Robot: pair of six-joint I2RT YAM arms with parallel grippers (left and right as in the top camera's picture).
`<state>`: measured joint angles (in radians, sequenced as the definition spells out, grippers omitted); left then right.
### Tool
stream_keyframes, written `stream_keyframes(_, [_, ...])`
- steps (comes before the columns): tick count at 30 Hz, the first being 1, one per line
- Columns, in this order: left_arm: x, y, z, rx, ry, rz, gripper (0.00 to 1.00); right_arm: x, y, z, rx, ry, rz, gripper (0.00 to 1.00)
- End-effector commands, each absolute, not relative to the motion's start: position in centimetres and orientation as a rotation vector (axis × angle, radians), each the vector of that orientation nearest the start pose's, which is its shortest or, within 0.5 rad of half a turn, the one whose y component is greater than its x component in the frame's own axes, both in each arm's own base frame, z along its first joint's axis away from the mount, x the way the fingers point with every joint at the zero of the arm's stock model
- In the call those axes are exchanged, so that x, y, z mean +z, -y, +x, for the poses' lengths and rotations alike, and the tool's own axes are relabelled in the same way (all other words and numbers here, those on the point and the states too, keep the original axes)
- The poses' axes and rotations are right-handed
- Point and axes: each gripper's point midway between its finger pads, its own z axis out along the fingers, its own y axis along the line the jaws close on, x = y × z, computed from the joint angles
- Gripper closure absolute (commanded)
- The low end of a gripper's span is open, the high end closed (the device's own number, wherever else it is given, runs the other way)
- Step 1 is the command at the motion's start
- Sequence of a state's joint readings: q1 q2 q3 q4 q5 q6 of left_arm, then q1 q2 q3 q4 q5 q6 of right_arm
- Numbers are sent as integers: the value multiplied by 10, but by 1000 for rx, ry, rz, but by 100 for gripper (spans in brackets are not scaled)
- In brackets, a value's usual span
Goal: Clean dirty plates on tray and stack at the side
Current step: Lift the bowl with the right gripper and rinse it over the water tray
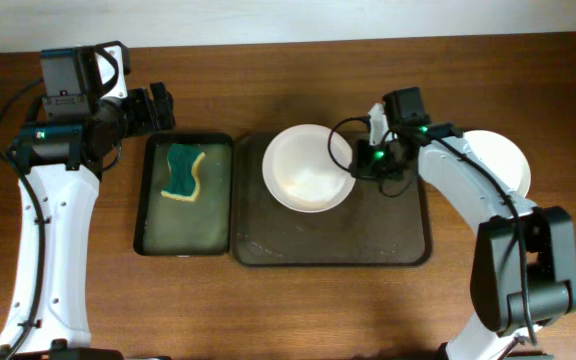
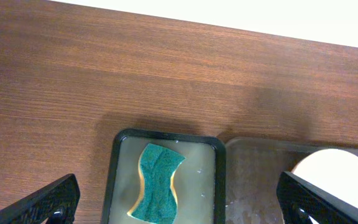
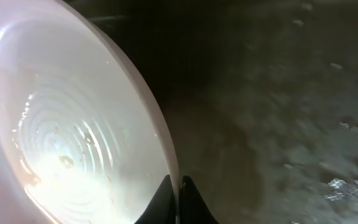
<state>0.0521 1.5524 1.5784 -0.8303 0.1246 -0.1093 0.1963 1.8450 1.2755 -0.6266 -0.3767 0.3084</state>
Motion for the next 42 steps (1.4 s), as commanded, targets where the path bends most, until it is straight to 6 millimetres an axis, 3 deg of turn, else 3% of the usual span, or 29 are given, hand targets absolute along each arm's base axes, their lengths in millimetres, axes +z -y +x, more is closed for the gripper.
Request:
stream_keyframes(1, [265,-1,429,-191,-2377,-142,1,76,-163,403,582,-2759,33,96])
stream_keyframes(7, [265,-1,429,-191,-2377,-142,1,82,-207,407,496,-2670,-37,96])
stream_keyframes(12, [265,-1,429,-191,-2377,-142,1,97,-257,407,498,-2549,-103,96])
stream_keyframes(23, [265,-1,429,-191,-2377,-142,1,124,-318,400,509,-2365,-218,96])
stream_keyframes(38, [265,1,429,-192,-2378,-139,1,152,-355,389,415,-2183,-230,96])
stream_keyframes(42, [265,0,429,-191,-2378,-140,0,157,-364,384,376,-2134,-318,96])
